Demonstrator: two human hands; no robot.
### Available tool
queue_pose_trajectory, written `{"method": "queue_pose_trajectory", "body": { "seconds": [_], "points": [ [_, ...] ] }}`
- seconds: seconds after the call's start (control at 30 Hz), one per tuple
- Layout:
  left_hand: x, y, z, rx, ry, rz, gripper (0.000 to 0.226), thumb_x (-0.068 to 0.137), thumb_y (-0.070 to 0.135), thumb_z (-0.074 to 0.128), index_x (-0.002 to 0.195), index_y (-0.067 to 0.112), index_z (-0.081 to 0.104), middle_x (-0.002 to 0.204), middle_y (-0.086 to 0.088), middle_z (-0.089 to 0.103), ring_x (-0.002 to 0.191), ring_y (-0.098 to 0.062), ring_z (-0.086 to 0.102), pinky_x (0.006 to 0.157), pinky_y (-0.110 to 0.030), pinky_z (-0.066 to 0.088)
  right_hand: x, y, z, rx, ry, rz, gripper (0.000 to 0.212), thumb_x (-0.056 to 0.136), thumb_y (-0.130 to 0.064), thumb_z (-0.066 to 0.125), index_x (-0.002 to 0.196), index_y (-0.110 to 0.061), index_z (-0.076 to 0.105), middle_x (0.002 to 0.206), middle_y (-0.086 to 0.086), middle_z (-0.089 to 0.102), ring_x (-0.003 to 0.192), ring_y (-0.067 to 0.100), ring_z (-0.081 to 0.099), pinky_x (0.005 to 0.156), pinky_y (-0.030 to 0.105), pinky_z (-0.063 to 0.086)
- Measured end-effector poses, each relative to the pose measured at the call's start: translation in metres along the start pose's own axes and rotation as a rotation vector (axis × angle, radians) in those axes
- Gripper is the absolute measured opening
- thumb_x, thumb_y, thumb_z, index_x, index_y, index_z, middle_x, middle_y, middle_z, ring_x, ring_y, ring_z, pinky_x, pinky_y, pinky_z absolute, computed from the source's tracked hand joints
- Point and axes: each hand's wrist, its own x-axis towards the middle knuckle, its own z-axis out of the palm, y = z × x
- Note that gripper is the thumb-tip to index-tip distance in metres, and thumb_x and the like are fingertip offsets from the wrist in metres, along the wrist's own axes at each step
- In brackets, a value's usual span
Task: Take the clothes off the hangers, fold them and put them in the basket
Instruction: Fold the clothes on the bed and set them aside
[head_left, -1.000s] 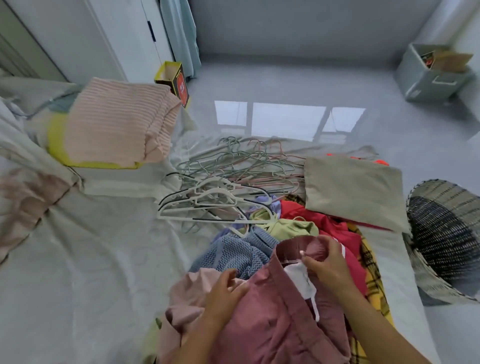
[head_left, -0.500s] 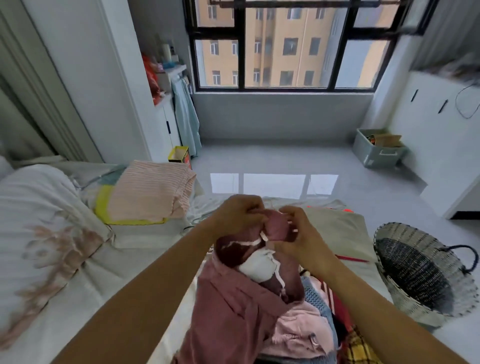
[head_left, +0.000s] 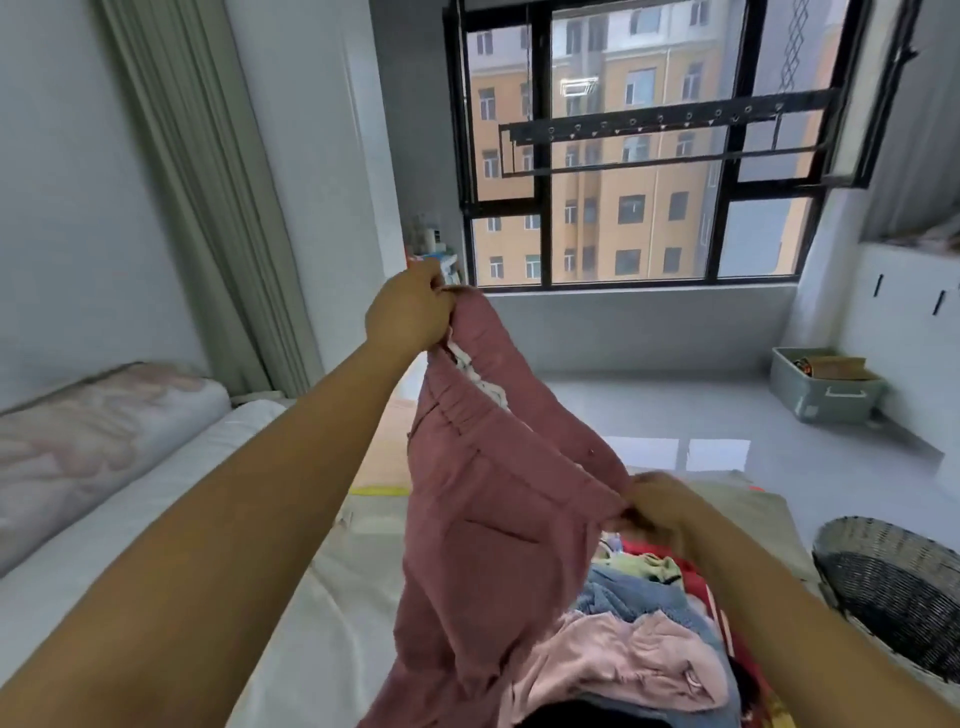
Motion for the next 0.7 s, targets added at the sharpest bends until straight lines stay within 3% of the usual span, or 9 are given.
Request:
{"method": "queue_pose_trajectory", "body": {
  "seconds": [0.07, 0.1, 0.2, 0.27, 0.33, 0.43, 0.57, 0.63, 0.7],
  "points": [
    [0.000, -0.030, -0.023, -0.115, 0.015, -0.211, 0.007, 0.091, 0.010, 0.046, 0.088, 0.006, 0.050, 0.104, -0.022, 0.058, 0.082, -0.033, 0.057, 0.080, -0.046, 0.053, -0.014, -0.031, -0.018, -0.024, 0.103, -0.096, 0.019, 0.085, 0.006, 0.046, 0.071, 0.000, 0.057, 0.054, 0.012, 0.059, 0.038, 0.012, 0.053, 0.041, 0.017, 0.037],
    [-0.001, -0.046, -0.031, -0.169, 0.027, -0.298, 0.016, 0.091, 0.011, 0.045, 0.100, -0.001, 0.052, 0.107, -0.025, 0.057, 0.086, -0.034, 0.057, 0.085, -0.047, 0.052, -0.020, -0.047, -0.025, -0.039, 0.128, -0.150, 0.018, 0.085, 0.004, 0.047, 0.071, -0.003, 0.057, 0.061, 0.012, 0.058, 0.046, 0.014, 0.053, 0.047, 0.019, 0.037],
    [-0.009, -0.086, -0.047, -0.329, 0.009, -0.443, 0.033, 0.091, 0.015, 0.043, 0.115, -0.006, 0.051, 0.103, -0.020, 0.053, 0.088, -0.025, 0.050, 0.077, -0.037, 0.046, -0.031, -0.089, -0.033, -0.166, 0.161, -0.272, 0.012, 0.089, -0.012, 0.052, 0.089, -0.005, 0.063, 0.089, 0.011, 0.058, 0.083, 0.020, 0.051, 0.075, 0.031, 0.041],
    [-0.015, -0.099, -0.057, -0.483, -0.016, -0.507, 0.027, 0.090, 0.017, 0.042, 0.108, 0.001, 0.054, 0.094, -0.014, 0.052, 0.077, -0.020, 0.049, 0.068, -0.031, 0.046, -0.033, -0.110, -0.024, -0.142, 0.076, -0.277, 0.022, 0.092, -0.018, 0.046, 0.095, -0.007, 0.065, 0.090, 0.014, 0.057, 0.083, 0.022, 0.053, 0.075, 0.033, 0.045],
    [-0.016, -0.106, -0.070, -0.540, -0.050, -0.516, 0.018, 0.091, 0.019, 0.040, 0.094, 0.008, 0.053, 0.081, -0.009, 0.048, 0.065, -0.017, 0.044, 0.058, -0.027, 0.042, -0.036, -0.126, -0.008, -0.009, 0.045, -0.293, 0.026, 0.095, -0.021, 0.039, 0.087, -0.010, 0.061, 0.084, 0.012, 0.053, 0.075, 0.022, 0.050, 0.069, 0.033, 0.046],
    [-0.009, -0.115, -0.090, -0.616, -0.059, -0.474, 0.023, 0.091, 0.022, 0.042, 0.070, 0.014, 0.044, 0.063, -0.003, 0.039, 0.057, -0.016, 0.035, 0.052, -0.025, 0.028, -0.042, -0.145, 0.017, 0.265, 0.053, -0.314, 0.032, 0.097, -0.039, 0.041, 0.082, -0.015, 0.057, 0.080, 0.009, 0.059, 0.074, 0.019, 0.056, 0.064, 0.031, 0.045],
    [0.000, -0.127, -0.110, -0.730, -0.069, -0.393, 0.031, 0.093, 0.031, 0.055, 0.069, 0.016, 0.043, 0.066, -0.003, 0.042, 0.059, -0.016, 0.041, 0.059, -0.028, 0.037, -0.051, -0.162, 0.034, 0.307, -0.147, -0.427, 0.062, 0.064, -0.066, 0.066, 0.103, -0.018, 0.063, 0.098, 0.006, 0.072, 0.092, 0.022, 0.068, 0.067, 0.031, 0.053],
    [0.003, -0.135, -0.121, -0.741, -0.053, -0.377, 0.036, 0.089, 0.041, 0.060, 0.070, 0.016, 0.041, 0.066, -0.002, 0.041, 0.058, -0.015, 0.039, 0.057, -0.028, 0.036, -0.052, -0.168, 0.036, 0.173, -0.264, -0.506, 0.076, 0.048, -0.050, 0.086, 0.111, -0.015, 0.061, 0.100, 0.003, 0.073, 0.091, 0.017, 0.069, 0.068, 0.023, 0.055],
    [0.001, -0.142, -0.131, -0.836, -0.095, -0.368, 0.036, 0.086, 0.043, 0.061, 0.070, 0.016, 0.044, 0.070, -0.002, 0.046, 0.059, -0.013, 0.044, 0.056, -0.025, 0.039, -0.054, -0.173, 0.041, 0.056, -0.225, -0.518, 0.061, 0.061, -0.021, 0.083, 0.117, -0.011, 0.059, 0.101, 0.005, 0.071, 0.088, 0.017, 0.069, 0.067, 0.021, 0.056]
  ]
}}
